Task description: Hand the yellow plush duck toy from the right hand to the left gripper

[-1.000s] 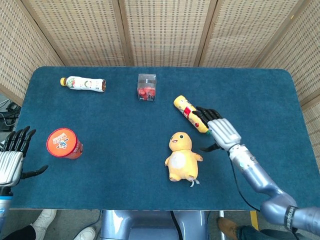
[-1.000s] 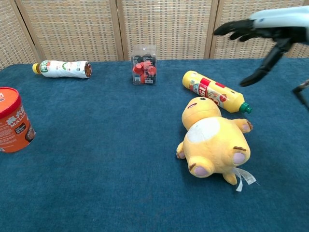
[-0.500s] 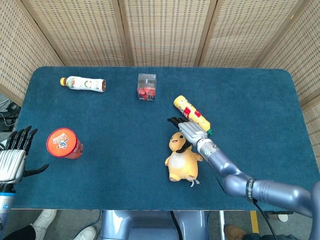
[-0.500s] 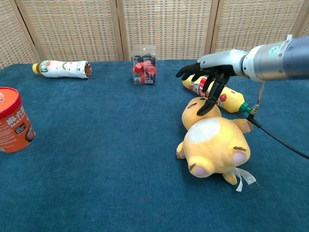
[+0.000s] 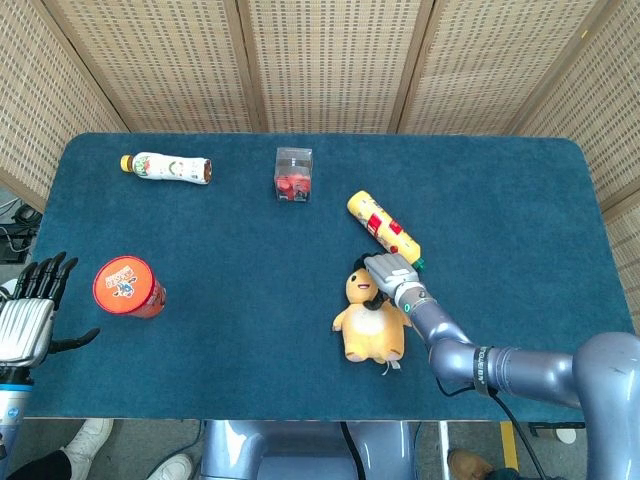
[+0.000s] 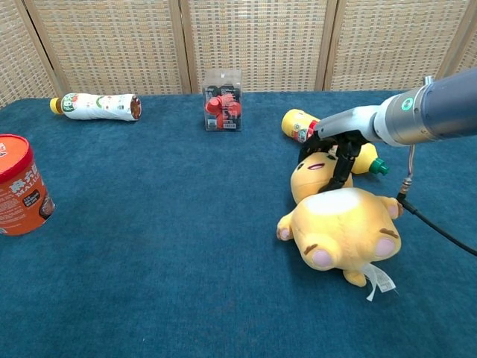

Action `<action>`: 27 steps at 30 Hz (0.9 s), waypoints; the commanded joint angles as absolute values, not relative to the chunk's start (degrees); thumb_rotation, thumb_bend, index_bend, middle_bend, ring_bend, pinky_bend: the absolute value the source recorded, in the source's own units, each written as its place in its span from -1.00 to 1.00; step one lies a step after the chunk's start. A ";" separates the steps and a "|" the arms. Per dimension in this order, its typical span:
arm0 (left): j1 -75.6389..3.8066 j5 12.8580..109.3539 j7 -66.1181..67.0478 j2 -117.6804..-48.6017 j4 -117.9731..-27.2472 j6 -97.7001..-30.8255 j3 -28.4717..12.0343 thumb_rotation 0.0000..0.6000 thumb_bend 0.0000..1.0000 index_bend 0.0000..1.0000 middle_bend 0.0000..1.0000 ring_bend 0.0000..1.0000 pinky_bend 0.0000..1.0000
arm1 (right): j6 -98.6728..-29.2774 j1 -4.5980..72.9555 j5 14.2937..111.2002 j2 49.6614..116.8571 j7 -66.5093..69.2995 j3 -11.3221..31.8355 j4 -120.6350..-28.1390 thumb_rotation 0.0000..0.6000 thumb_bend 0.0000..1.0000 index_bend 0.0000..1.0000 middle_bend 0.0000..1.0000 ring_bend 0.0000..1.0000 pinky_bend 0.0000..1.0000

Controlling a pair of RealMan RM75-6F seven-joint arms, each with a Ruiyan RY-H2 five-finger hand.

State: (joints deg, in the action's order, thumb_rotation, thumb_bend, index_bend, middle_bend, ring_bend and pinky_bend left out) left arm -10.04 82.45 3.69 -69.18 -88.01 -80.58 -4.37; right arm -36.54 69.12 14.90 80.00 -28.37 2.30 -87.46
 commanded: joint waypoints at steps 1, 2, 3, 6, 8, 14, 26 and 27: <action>-10.05 82.47 3.53 -69.15 -88.03 -80.53 -4.32 1.00 -1.00 -1.00 -1.00 -1.00 -1.00 | -37.12 71.45 12.23 79.70 -30.68 -0.03 -88.27 1.00 -0.01 0.12 0.03 -0.03 0.01; -10.10 82.46 3.47 -69.12 -88.05 -80.47 -4.33 1.00 -1.00 -1.00 -1.00 -1.00 -1.00 | -37.80 71.84 11.72 79.58 -30.94 -0.31 -88.71 1.00 0.06 0.18 0.09 0.04 0.08; -10.10 82.46 3.44 -69.11 -88.04 -80.44 -4.31 1.00 -1.00 -1.00 -1.00 -1.00 -1.00 | -38.28 71.97 11.67 79.51 -30.96 -0.33 -89.02 1.00 0.13 0.24 0.15 0.11 0.15; -10.16 82.53 3.25 -69.12 -87.99 -80.28 -4.22 1.00 -1.00 -1.00 -1.00 -1.00 -1.00 | -40.36 71.42 13.40 78.80 -29.66 0.86 -90.57 1.00 0.22 0.28 0.21 0.19 0.23; -10.23 82.58 3.02 -69.16 -87.92 -80.10 -4.15 1.00 -1.00 -1.00 -1.00 -1.00 -1.00 | -42.22 70.23 16.48 77.98 -27.85 2.36 -91.96 1.00 0.24 0.28 0.24 0.22 0.26; -11.04 82.87 0.02 -69.34 -87.25 -78.80 -4.27 1.00 -1.00 -1.00 -1.00 -1.00 -1.00 | -49.72 64.52 31.44 74.86 -20.48 7.13 -97.48 1.00 0.24 0.29 0.28 0.26 0.27; -17.81 86.44 -14.46 -65.60 -86.05 -73.77 -7.73 1.00 -1.00 -1.00 -1.00 -1.00 -1.00 | -61.43 59.50 58.80 74.43 -11.90 13.23 -98.46 1.00 0.24 0.29 0.28 0.27 0.27; -18.58 86.55 -15.25 -65.11 -86.21 -73.09 -8.15 1.00 -1.00 -1.00 -1.00 -1.00 -1.00 | -62.38 59.57 60.59 74.86 -11.81 13.62 -97.81 1.00 0.23 0.29 0.28 0.27 0.27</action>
State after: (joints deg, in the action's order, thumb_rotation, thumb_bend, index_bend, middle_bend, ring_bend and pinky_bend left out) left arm -17.03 85.94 -13.59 -66.32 -85.79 -74.42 -7.08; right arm -59.22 60.33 55.98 74.19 -13.43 11.55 -98.87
